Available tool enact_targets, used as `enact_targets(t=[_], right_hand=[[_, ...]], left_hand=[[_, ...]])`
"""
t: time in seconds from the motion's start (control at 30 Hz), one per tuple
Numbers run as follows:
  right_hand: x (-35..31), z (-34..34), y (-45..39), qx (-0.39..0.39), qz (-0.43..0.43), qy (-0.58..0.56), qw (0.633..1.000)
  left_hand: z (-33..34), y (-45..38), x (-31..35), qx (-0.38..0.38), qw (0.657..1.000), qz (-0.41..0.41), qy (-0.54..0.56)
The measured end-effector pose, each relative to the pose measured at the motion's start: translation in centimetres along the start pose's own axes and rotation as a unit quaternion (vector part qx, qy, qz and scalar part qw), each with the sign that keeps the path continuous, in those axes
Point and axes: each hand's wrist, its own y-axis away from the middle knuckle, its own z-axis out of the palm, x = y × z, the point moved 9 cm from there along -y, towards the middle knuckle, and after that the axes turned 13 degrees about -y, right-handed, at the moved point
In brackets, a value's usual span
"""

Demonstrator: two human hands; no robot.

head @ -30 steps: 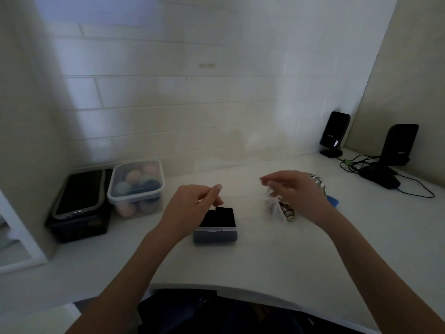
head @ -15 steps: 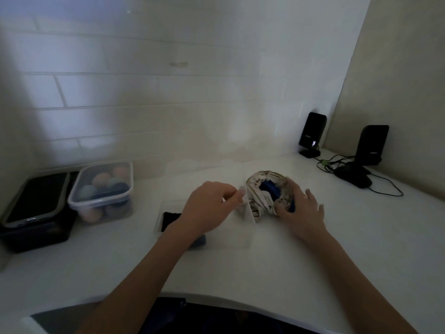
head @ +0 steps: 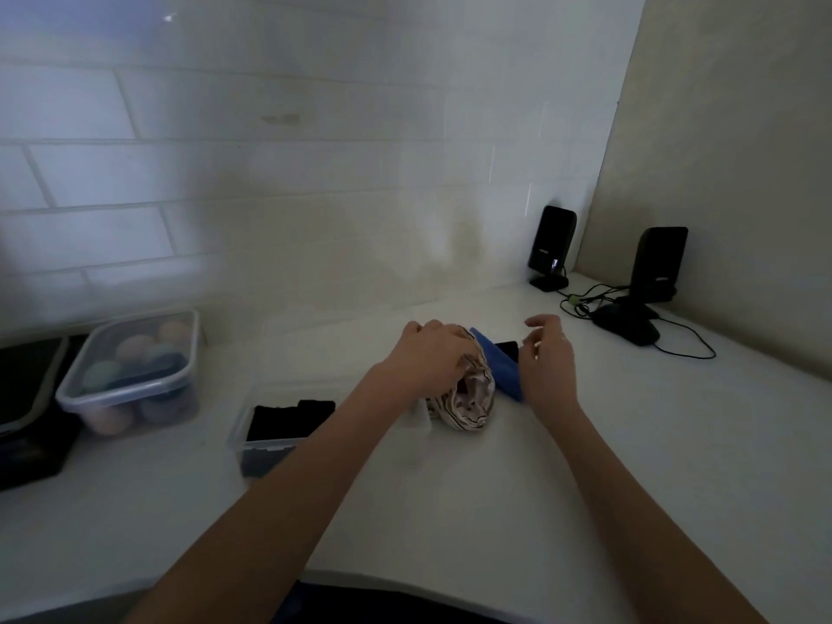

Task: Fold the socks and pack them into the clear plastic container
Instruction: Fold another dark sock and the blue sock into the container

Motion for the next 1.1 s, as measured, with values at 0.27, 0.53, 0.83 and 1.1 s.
enact_targets(t=[0.27,0.53,0.83,1.1], right_hand=[[2.8,2.2,-2.2,-0.066,0.032,0.159,0.985],[-7.0,0.5,-1.8,-0.031,-0.228,-0.076,0.970],[-12.8,0.7,-0.1,-0.063,-0.270,-0.147,0.949],[-15.3,0.5,1.4,-0.127,-0.174,-0.288,0.933]], left_hand=[[-0.8,0.3,0.0,0.046,0.998,0.001,0.036],[-0.7,0.7,-0.2,0.037,0.995,-0.006,0.091],[-4.4,2.5,-5.0,0.222,0.861,-0.164,0.427],[-5.5,3.7,-5.3,0.193,0.742,-0.087,0.636]])
